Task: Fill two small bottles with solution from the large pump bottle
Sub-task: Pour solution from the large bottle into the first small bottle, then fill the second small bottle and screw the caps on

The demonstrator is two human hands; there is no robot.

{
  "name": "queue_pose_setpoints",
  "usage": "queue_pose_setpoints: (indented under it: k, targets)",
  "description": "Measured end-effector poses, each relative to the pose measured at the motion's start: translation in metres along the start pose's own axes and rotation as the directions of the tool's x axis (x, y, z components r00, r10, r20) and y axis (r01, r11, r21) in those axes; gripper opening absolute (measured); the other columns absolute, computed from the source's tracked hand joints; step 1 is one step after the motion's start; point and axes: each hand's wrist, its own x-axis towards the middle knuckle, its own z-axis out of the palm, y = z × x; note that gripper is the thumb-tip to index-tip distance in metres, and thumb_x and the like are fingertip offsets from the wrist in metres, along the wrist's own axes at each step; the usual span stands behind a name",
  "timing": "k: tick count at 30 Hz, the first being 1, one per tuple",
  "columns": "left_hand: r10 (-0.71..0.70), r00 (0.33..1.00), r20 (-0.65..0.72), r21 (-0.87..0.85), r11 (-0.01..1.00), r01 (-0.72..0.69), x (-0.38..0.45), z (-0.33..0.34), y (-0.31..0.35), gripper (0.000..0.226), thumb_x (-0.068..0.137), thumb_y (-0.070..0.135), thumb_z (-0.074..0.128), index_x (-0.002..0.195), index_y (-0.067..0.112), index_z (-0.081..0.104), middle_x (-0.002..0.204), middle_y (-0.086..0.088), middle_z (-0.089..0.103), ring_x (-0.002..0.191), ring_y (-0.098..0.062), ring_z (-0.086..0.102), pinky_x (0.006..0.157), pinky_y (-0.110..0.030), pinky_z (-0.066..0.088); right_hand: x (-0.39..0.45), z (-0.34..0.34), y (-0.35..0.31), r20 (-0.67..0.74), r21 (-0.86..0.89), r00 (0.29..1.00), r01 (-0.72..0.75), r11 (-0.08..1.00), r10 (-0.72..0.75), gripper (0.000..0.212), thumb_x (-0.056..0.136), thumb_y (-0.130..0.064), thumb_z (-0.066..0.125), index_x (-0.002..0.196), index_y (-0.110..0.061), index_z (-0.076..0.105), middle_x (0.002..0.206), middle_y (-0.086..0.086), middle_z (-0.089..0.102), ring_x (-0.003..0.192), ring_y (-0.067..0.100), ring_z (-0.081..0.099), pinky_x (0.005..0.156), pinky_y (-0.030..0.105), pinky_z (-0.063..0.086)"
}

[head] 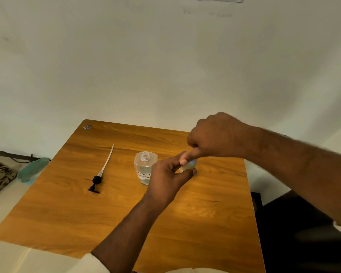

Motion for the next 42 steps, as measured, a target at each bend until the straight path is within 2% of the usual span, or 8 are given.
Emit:
queue_pose_setpoints:
  k: [3, 9, 14, 20, 26, 34, 38, 42]
  targets:
    - [-0.005, 1.0, 0.004, 0.004, 1.0, 0.005, 0.002, 0.001, 0.0, 0.041, 0.077, 0.01, 0.081, 0.117, 0.012, 0.07, 0.111, 0.003, 0.074, 0.105, -0.006, 0.068, 0.094, -0.033, 0.056, -0.003, -0.007, 0.009, -0.104, -0.042, 0.992, -0.082, 0.996, 0.077, 0.065, 0.076, -0.078, 0.022, 0.079, -0.021, 0.052, 0.067, -0.004, 0.047, 0.067, 0.016, 0.049, 0.056, 0.024, 0.033]
    - [0.04, 0.998, 0.038, -0.042, 0.998, -0.038, 0.007, 0.003, 0.006, 0.039, 0.077, 0.004, 0.079, 0.115, 0.009, 0.071, 0.112, 0.002, 0.074, 0.107, -0.005, 0.068, 0.097, -0.032, 0.054, -0.006, -0.007, 0.012, 0.073, -0.036, 0.957, 0.283, 0.958, -0.28, 0.036, 0.091, -0.034, 0.057, 0.126, -0.03, 0.049, 0.114, -0.006, 0.053, 0.103, 0.013, 0.051, 0.077, 0.026, 0.043]
    - [0.064, 0.99, 0.123, -0.068, 0.996, -0.056, 0.013, -0.004, 0.014, 0.034, 0.081, 0.003, 0.075, 0.114, 0.009, 0.071, 0.104, 0.006, 0.076, 0.103, -0.009, 0.069, 0.084, -0.019, 0.053, -0.005, -0.002, 0.027, -0.071, -0.209, 0.969, 0.217, 0.954, -0.236, 0.069, 0.083, -0.073, 0.022, 0.104, -0.02, 0.06, 0.088, -0.007, 0.058, 0.077, 0.013, 0.054, 0.067, 0.03, 0.048]
    - [0.078, 0.929, 0.363, -0.03, 0.997, -0.072, 0.021, -0.015, 0.022, 0.009, 0.08, 0.003, 0.077, 0.087, 0.009, 0.074, 0.054, -0.006, 0.053, 0.054, -0.012, 0.045, 0.055, -0.028, 0.037, 0.002, 0.025, 0.039, -0.228, -0.286, 0.721, 0.593, 0.752, -0.655, 0.034, 0.087, -0.048, 0.059, 0.103, -0.02, 0.047, 0.083, 0.004, 0.054, 0.06, 0.01, 0.043, 0.045, 0.026, 0.044]
    - [0.03, 0.84, 0.542, 0.045, 0.997, -0.065, 0.013, -0.01, 0.016, 0.009, 0.08, 0.009, 0.078, 0.084, 0.006, 0.07, 0.062, -0.004, 0.055, 0.059, -0.017, 0.048, 0.055, -0.036, 0.04, 0.0, 0.042, 0.032, -0.309, -0.178, 0.622, 0.705, 0.686, -0.72, 0.032, 0.086, -0.048, 0.059, 0.087, -0.017, 0.051, 0.069, 0.001, 0.049, 0.055, 0.008, 0.035, 0.042, 0.018, 0.03]
    - [0.018, 0.97, 0.242, 0.037, 0.999, -0.028, -0.025, 0.043, -0.039, 0.037, 0.084, 0.0, 0.07, 0.086, 0.035, 0.06, 0.07, 0.026, 0.066, 0.061, 0.006, 0.057, 0.057, -0.009, 0.04, -0.025, 0.138, -0.012, -0.437, 0.601, 0.889, 0.174, 0.78, 0.138, 0.028, 0.086, -0.03, 0.059, 0.064, -0.026, 0.042, 0.058, -0.014, 0.037, 0.047, 0.005, 0.032, 0.045, 0.012, 0.019]
    - [-0.12, 0.968, 0.22, 0.085, 0.991, 0.103, -0.016, 0.058, -0.075, 0.04, 0.084, 0.007, 0.073, 0.106, 0.038, 0.062, 0.097, 0.035, 0.066, 0.093, 0.016, 0.061, 0.08, -0.01, 0.046, -0.024, 0.183, -0.019, -0.358, 0.505, 0.869, -0.128, 0.854, 0.342, 0.032, 0.085, -0.047, 0.059, 0.068, -0.02, 0.054, 0.059, -0.01, 0.049, 0.049, 0.005, 0.037, 0.044, 0.012, 0.017]
    - [-0.321, 0.943, 0.084, 0.263, 0.92, 0.29, 0.013, 0.048, -0.107, 0.058, 0.081, 0.011, 0.076, 0.135, 0.017, 0.055, 0.138, 0.001, 0.056, 0.129, -0.011, 0.05, 0.106, -0.031, 0.043, -0.019, 0.214, -0.01, -0.247, 0.488, 0.824, -0.349, 0.8, 0.51, 0.034, 0.084, -0.052, 0.06, 0.093, -0.02, 0.059, 0.081, -0.005, 0.059, 0.06, 0.007, 0.048, 0.044, 0.014, 0.032]
